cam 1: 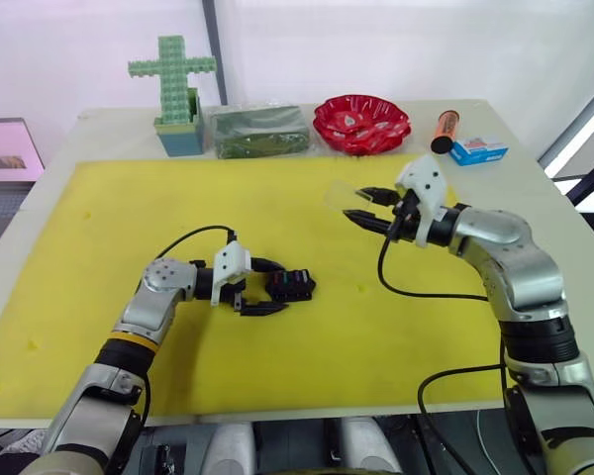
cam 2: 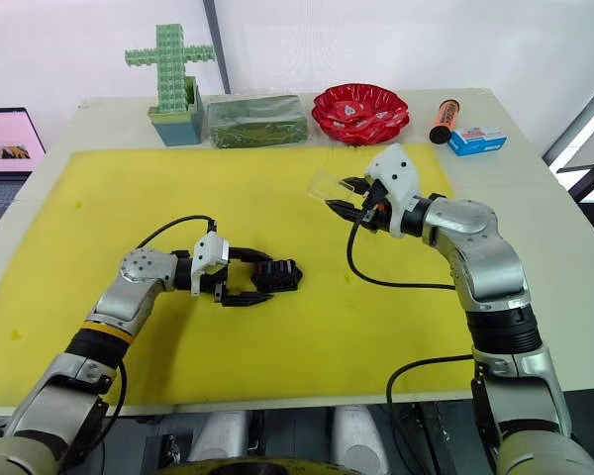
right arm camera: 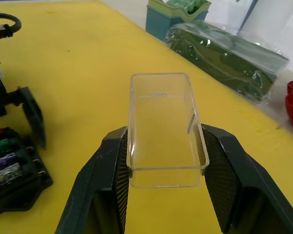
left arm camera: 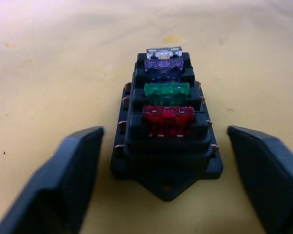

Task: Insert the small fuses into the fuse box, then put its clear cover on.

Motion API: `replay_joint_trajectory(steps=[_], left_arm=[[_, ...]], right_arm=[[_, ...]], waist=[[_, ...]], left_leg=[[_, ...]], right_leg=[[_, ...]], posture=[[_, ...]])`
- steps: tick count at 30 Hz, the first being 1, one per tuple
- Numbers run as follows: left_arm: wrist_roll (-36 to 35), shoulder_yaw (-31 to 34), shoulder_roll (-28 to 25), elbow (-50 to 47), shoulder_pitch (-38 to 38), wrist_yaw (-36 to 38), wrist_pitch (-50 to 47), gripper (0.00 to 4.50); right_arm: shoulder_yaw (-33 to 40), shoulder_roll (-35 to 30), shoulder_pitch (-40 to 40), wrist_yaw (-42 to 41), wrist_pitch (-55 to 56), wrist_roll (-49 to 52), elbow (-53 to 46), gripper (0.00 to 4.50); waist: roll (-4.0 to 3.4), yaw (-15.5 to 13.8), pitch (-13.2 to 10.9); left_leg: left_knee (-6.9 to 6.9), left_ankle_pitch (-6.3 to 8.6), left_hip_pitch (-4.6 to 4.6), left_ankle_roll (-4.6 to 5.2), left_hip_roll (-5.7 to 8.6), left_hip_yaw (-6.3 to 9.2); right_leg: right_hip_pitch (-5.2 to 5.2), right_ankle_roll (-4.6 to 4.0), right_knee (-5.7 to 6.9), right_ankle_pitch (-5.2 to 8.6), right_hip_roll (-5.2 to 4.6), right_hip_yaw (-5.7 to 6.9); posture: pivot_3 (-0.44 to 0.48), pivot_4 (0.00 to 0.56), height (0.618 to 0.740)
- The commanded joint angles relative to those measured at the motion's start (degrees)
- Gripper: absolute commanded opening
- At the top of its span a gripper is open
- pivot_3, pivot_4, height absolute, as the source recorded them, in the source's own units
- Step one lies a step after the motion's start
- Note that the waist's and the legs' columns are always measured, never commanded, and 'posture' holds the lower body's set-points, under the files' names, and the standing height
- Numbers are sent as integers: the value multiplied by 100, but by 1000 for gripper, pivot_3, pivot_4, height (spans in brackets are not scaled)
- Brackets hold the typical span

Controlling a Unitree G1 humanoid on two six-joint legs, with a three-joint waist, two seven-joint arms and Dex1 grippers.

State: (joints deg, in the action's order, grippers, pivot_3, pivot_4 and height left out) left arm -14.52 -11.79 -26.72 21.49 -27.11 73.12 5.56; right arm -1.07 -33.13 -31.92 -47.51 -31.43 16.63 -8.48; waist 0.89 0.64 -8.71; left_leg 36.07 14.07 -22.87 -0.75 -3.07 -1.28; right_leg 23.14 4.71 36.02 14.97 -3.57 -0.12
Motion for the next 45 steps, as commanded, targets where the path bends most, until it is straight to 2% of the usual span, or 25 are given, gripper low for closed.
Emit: replay_joint_trajectory(steps=[1,8,13,16,19,20,27,34,45], left_arm=[[-115,185,87,-357,295,-209,17,4467],[-32,152,214,-696,664,-462,-162,4467],[114,107,229,-402,536,-374,51,4467],[141,122,219,-177,443,-312,157,3904],[185,155,251,87,331,-325,300,2882],[187,165,262,150,299,-332,330,2776],[85,151,276,449,31,43,521,2778],[49,156,177,788,-174,596,744,2778],[96,154,135,1054,-288,825,995,2778]], right_arm=[[122,-69,0,71,-28,106,-352,1791],[27,-67,13,31,-103,189,-496,1791],[-111,-122,-139,-134,-92,154,-450,1791],[-221,-150,-235,-324,-38,174,-387,1791],[-413,-162,-295,-589,10,211,-377,1791],[-469,-154,-311,-674,13,229,-380,1791],[-1024,-152,-359,-1443,133,332,-396,1791],[-1476,-29,-358,-1805,690,62,-25,1791],[-1720,245,-312,-1832,1232,-239,442,1791]], waist=[[0,1,0],[0,-10,0],[0,-12,1],[1,-11,1],[1,-13,1],[1,-13,1],[1,-27,1],[1,-5,1],[1,1,1]], left_leg=[[0,0,0,0,0,0],[2,0,0,0,0,0],[3,0,2,0,0,0],[4,0,2,0,1,1],[4,0,2,0,1,1],[4,0,3,0,1,1],[7,0,5,0,1,2],[5,0,5,0,1,3],[4,0,5,0,0,2]], right_leg=[[0,0,0,0,-1,0],[-2,0,0,0,-2,0],[-4,-2,-1,1,-2,0],[-4,-4,-1,2,-1,0],[-5,-11,-1,6,-1,0],[-5,-10,-1,5,-1,0],[-8,-10,1,5,-1,0],[-8,-3,1,1,0,2],[-4,0,3,0,2,2]], posture=[[0,150,740],[0,150,740],[0,150,740],[0,150,740],[0,150,740],[0,150,740],[0,150,740],[0,150,740],[0,150,740]])
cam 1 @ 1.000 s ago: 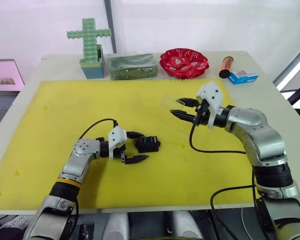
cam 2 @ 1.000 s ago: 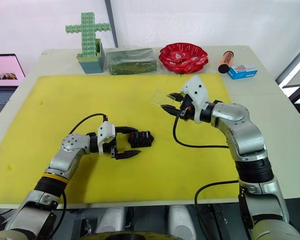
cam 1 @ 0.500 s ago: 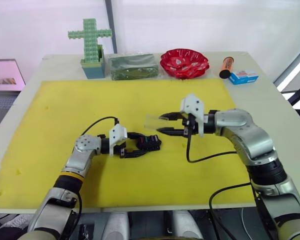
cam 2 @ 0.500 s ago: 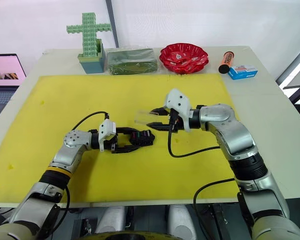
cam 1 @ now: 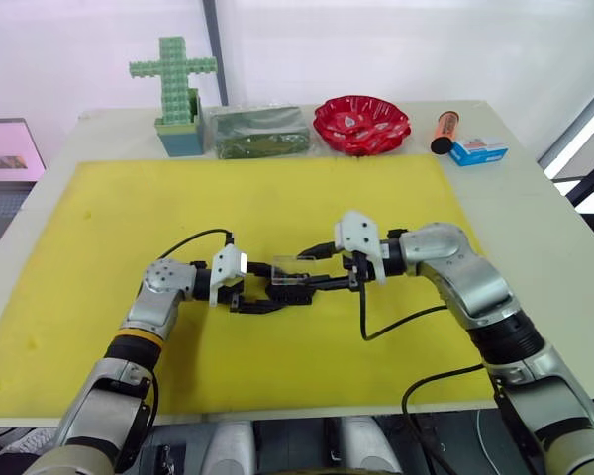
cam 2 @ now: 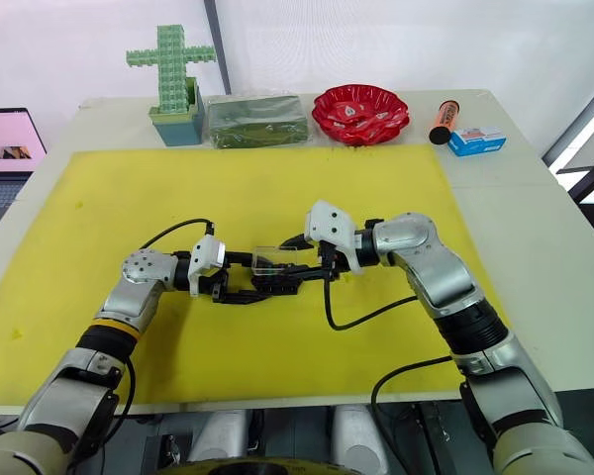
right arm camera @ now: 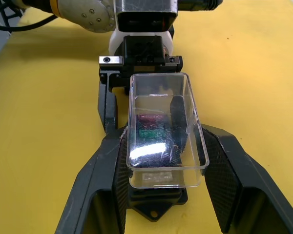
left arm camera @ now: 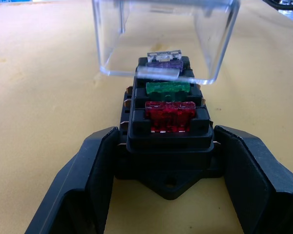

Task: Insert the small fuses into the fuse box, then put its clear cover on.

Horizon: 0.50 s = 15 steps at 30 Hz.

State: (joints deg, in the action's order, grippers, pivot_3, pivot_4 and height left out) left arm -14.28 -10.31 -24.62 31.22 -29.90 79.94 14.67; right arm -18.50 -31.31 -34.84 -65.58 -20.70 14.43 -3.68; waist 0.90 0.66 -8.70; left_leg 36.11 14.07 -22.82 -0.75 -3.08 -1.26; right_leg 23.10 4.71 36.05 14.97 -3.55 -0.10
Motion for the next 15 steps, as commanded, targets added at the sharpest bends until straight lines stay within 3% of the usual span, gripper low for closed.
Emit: replay_joint_trajectory(steps=[1,15], left_arm=[[73,7,-77,95,-17,147,91,2778],[97,-7,-85,131,-14,141,163,2778]], right_arm=[[-4,60,2,-42,221,-68,6,1791],[-133,95,49,-117,347,-302,269,1791]], waist=[[0,-2,0],[0,-2,0]], left_leg=[[0,0,0,0,0,0],[0,0,2,0,0,0]], right_leg=[[0,0,0,0,0,0],[0,1,3,-1,0,0]], posture=[[0,150,740],[0,150,740]])
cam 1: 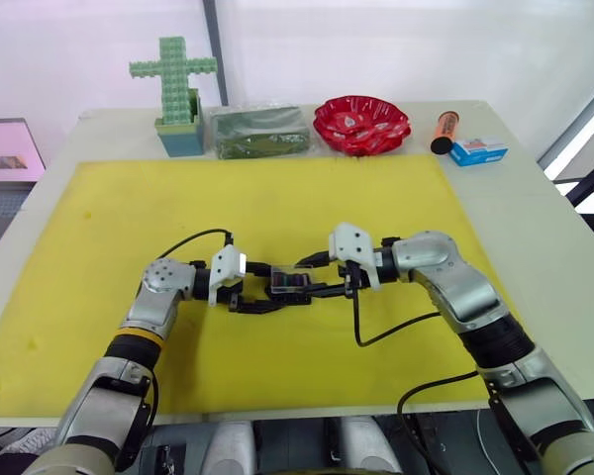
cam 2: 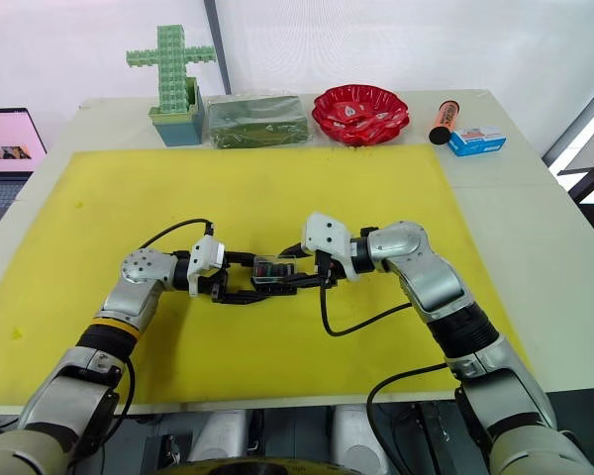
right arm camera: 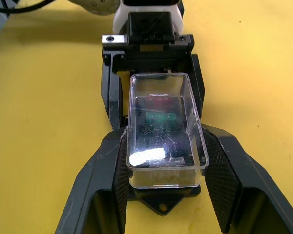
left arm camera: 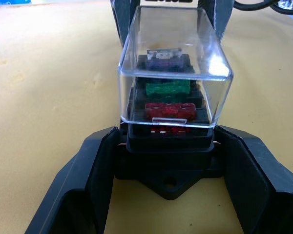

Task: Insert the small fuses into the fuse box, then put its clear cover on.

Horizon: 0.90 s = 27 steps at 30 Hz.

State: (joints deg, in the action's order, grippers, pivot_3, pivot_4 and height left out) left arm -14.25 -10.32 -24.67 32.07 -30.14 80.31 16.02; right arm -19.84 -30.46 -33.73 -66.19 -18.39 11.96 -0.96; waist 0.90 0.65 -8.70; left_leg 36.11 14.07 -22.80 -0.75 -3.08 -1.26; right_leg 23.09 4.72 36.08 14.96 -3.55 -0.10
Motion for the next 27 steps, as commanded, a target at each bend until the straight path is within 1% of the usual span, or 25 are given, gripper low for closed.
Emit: replay_joint_trajectory(steps=[1,18,27], left_arm=[[92,-6,-81,39,13,102,24,2778],[95,1,-47,49,-27,62,10,2778],[91,7,-49,-16,18,15,-11,2778]], right_arm=[[-5,13,-65,-66,135,-72,22,1791],[-81,170,-205,-196,327,-225,423,1791],[-85,106,-218,-294,343,-266,546,1791]], waist=[[0,-1,0],[1,1,0],[1,-1,1]], left_leg=[[0,0,0,0,0,0],[0,0,3,0,0,0],[0,0,5,0,0,0]], right_leg=[[0,0,0,0,0,0],[-2,1,1,0,0,0],[-3,1,2,0,0,0]], posture=[[0,150,740],[0,150,740],[0,150,740]])
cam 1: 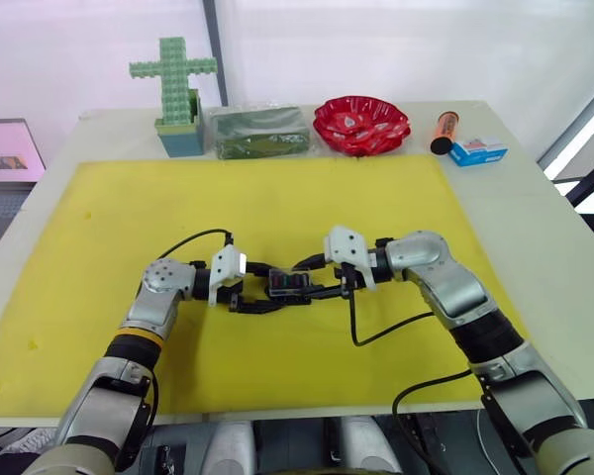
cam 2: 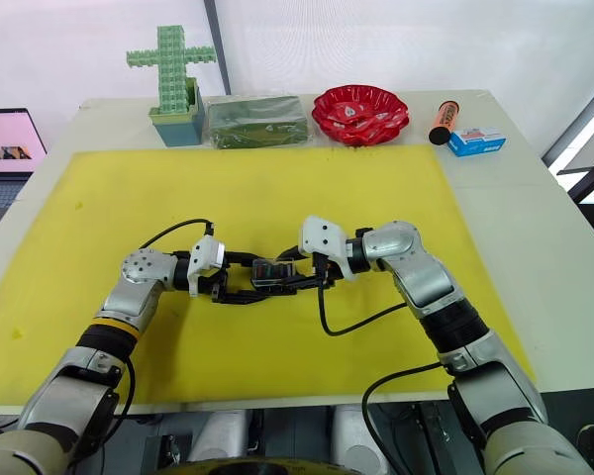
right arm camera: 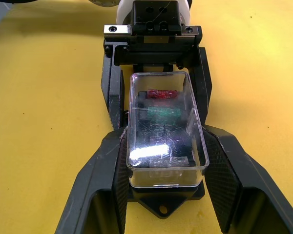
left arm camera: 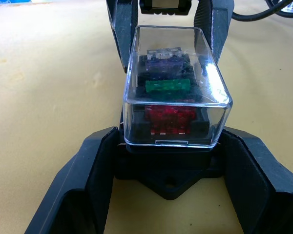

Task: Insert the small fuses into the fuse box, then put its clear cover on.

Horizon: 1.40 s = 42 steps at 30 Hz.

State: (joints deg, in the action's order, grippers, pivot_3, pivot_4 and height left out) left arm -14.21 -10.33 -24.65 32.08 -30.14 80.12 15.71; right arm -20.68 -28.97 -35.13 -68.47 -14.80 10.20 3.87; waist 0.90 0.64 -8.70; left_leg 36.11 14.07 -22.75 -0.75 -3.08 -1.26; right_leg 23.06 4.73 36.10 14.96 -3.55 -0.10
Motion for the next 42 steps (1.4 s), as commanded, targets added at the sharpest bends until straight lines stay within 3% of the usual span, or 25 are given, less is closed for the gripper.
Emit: replay_joint_trajectory(steps=[1,9,17,23,26,37,42], left_arm=[[88,8,-53,-24,21,31,19,2778],[80,10,-45,-59,16,9,-18,2778],[73,11,-51,-126,47,-5,-53,2778],[64,15,-44,-141,55,-12,-59,2778],[55,10,-38,-163,62,-7,-73,2778],[66,4,-50,-125,1,31,-68,2778],[58,5,-56,-156,6,32,-86,2778]], right_arm=[[6,-41,-86,-72,-32,-78,64,1791],[122,4,-102,-2,13,-65,41,4467],[479,-316,68,-80,-215,212,-420,4467],[1205,-499,91,20,-1236,1201,-1419,4467],[1360,-314,24,227,-1274,1435,-1692,3893],[1388,-73,-326,465,-1380,1731,-1860,31],[1317,77,-408,535,-1274,1770,-1713,31]], waist=[[0,0,0],[0,-1,0],[0,-4,0],[1,-6,0],[1,-5,0],[0,-3,0],[0,-4,0]], left_leg=[[0,0,0,0,0,0],[0,0,-1,0,0,0],[0,0,-1,0,0,0],[-1,0,-1,0,0,0],[-1,0,-1,0,-1,1],[0,0,-2,0,-1,0],[-1,0,-2,0,-1,1]], right_leg=[[0,0,0,0,0,0],[0,0,0,0,0,0],[0,0,0,0,0,0],[0,0,-1,0,-1,0],[0,0,-1,0,-1,0],[1,0,-1,0,-1,0],[1,0,-1,0,-1,0]], posture=[[0,150,740],[0,150,740],[0,150,740],[0,150,740],[0,150,740],[0,150,740],[0,150,740]])
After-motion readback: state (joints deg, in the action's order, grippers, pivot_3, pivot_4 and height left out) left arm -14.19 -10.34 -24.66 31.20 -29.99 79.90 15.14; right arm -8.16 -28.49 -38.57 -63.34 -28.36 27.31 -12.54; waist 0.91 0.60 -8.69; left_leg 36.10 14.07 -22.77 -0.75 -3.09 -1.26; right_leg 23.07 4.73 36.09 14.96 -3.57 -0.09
